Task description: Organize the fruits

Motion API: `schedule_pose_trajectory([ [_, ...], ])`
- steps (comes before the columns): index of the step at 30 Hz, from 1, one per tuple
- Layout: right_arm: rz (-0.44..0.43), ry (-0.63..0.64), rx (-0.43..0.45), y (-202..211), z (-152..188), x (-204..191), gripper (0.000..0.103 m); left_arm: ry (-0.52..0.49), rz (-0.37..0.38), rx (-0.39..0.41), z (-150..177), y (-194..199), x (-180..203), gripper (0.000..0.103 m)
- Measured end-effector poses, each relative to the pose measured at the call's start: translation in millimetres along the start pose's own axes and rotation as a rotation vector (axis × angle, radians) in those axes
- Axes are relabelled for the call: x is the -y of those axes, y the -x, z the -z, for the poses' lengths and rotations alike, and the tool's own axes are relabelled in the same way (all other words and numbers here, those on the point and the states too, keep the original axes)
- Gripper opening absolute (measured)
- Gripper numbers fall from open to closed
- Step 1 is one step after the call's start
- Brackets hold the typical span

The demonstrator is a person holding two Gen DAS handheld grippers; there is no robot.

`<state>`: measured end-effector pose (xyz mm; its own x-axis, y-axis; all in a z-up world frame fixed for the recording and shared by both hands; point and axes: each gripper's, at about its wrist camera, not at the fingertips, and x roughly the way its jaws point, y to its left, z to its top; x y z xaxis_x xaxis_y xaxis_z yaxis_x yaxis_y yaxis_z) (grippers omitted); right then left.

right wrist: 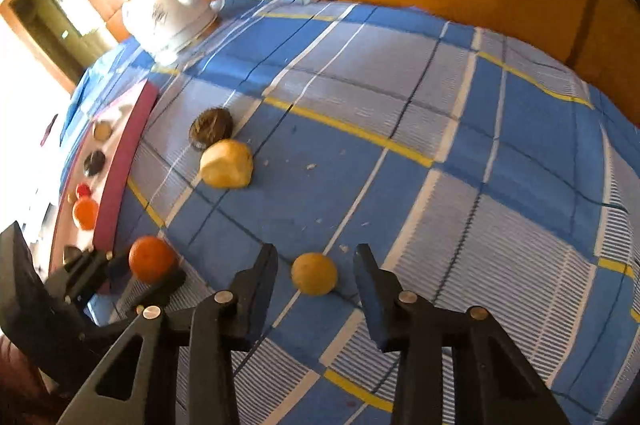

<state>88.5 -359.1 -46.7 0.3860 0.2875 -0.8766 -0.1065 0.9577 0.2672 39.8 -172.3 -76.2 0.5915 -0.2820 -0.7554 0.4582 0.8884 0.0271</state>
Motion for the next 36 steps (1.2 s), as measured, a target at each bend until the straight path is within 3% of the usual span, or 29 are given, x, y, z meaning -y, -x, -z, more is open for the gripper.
schedule_pose_trajectory([
  [4,0.034,0.039,-0.046,-15,4,-5,0.039,0.032,0.025,-0.017,-3,1,-4,0.040],
  [6,0.058,0.049,-0.048,-18,5,-7,0.028,0.056,0.042,-0.023,-4,3,-7,0.040],
  [14,0.095,0.081,-0.055,-27,7,-8,0.027,0.089,0.079,0.009,-11,29,-13,0.040],
  [21,0.149,0.122,-0.045,-26,10,-17,0.027,0.157,0.071,0.019,-17,52,-41,0.040],
  [28,0.163,0.139,-0.040,-25,11,-20,0.027,0.285,0.015,0.044,-12,86,-102,0.040],
  [32,0.169,0.143,-0.038,-27,12,-24,0.027,0.410,-0.055,0.050,-5,101,-154,0.040],
  [36,0.178,0.146,-0.038,-28,13,-28,0.027,0.543,-0.079,0.036,6,106,-199,0.040],
])
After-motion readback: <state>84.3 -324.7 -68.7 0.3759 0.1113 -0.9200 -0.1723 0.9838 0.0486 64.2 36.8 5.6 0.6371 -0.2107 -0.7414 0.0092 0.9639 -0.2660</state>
